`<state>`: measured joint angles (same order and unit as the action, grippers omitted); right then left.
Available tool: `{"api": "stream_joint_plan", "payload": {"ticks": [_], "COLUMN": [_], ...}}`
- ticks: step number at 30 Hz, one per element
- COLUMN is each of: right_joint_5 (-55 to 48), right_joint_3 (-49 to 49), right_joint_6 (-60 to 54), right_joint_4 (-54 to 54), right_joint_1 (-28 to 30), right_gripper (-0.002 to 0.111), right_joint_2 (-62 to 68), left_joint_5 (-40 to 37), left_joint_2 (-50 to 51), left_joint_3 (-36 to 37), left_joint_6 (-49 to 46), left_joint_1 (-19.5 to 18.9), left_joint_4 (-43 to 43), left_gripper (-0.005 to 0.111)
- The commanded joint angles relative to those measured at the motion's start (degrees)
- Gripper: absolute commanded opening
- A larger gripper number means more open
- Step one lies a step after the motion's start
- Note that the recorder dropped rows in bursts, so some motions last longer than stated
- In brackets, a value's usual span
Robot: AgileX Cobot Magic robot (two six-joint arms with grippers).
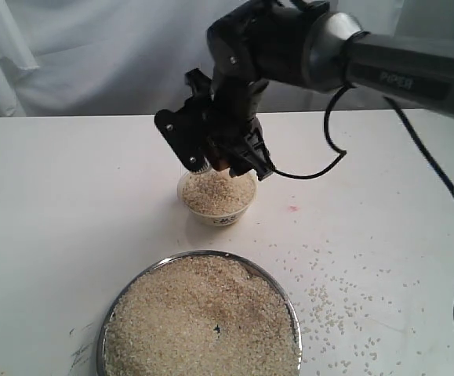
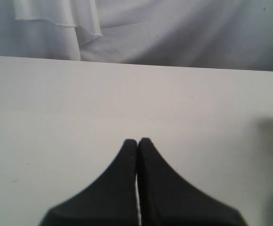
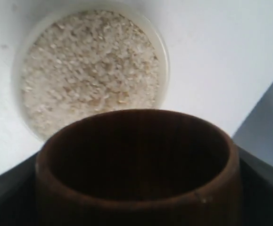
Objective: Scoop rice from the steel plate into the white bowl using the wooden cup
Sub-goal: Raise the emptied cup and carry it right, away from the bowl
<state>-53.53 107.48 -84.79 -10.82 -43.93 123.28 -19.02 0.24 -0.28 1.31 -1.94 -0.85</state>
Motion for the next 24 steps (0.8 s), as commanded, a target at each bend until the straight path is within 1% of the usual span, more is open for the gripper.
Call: {"api": "stream_joint_plan", "payload": {"ticks": [1, 8, 10, 13, 18, 20, 24], "right_joint_5": [-4.23, -15.34, -16.43, -16.43, -16.43, -16.43, -16.43], "right_joint_3": [0.31, 0.31, 0.31, 0.31, -0.67, -2.64, -11.0], "right_joint_6": [-3.49, -13.17, -15.65, -17.53, -18.51, -21.74, -30.98], "right_joint_4": [17.36, 53.41, 62.24, 69.12, 72.3, 75.69, 90.61], "right_joint_1": [5.98, 17.12, 20.07, 23.08, 26.03, 27.29, 30.88], "right_gripper": [0.0, 0.0, 0.0, 0.0, 0.0, 0.0, 0.0], "right_joint_2": [-2.08, -5.46, -5.88, -6.0, -6.14, -6.6, -8.09], "left_joint_5": [0.76, 0.76, 0.76, 0.76, 0.76, 0.76, 0.76], "left_joint_2": [-0.24, -0.24, -0.24, -0.24, -0.24, -0.24, -0.24], "left_joint_3": [0.28, 0.28, 0.28, 0.28, 0.28, 0.28, 0.28], "left_joint_6": [0.04, 0.04, 0.04, 0.04, 0.04, 0.04, 0.04], "left_joint_1": [-0.11, -0.11, -0.11, -0.11, -0.11, -0.11, -0.11], "left_joint_4": [0.05, 0.05, 0.05, 0.05, 0.05, 0.05, 0.05], "left_gripper": [0.0, 0.0, 0.0, 0.0, 0.0, 0.0, 0.0]}}
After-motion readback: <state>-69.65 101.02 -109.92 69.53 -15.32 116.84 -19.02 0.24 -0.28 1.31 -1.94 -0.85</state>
